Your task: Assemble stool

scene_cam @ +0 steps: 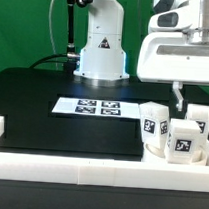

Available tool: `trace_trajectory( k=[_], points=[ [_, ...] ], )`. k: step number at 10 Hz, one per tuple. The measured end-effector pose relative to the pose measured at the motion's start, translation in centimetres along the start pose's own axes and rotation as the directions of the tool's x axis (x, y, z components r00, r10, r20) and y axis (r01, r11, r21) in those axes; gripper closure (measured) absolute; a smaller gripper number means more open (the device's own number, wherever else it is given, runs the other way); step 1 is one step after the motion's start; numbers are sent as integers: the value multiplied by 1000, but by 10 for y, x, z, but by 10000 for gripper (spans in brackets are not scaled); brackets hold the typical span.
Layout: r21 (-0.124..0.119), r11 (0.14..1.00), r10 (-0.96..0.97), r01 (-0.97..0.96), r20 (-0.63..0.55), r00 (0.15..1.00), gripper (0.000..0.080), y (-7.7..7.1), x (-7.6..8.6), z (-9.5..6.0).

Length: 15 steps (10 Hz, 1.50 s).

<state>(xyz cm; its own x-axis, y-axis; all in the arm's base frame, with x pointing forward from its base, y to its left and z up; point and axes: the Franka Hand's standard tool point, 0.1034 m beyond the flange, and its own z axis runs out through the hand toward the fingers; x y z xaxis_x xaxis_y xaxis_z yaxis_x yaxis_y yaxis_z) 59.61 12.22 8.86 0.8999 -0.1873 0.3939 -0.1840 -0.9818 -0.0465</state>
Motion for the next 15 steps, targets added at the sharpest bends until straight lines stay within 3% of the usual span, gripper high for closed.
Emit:
trace_trajectory(
  k=[1,2,3,4,7,15],
  points=[
    [0,1000,0,0,0,1000,396,0,0,0],
    [0,1000,-2,2,0,1000,237,0,0,0],
    [-1,1000,-13,13,2,1000,237,2,2,-2],
    [1,1000,-21,21,-3,1000,169,4,6,-7],
    [8,1000,-28,28,18,999,151,8,17,-26],
    [-10,1000,-25,26,63,998,150,15,12,-20]
  ],
)
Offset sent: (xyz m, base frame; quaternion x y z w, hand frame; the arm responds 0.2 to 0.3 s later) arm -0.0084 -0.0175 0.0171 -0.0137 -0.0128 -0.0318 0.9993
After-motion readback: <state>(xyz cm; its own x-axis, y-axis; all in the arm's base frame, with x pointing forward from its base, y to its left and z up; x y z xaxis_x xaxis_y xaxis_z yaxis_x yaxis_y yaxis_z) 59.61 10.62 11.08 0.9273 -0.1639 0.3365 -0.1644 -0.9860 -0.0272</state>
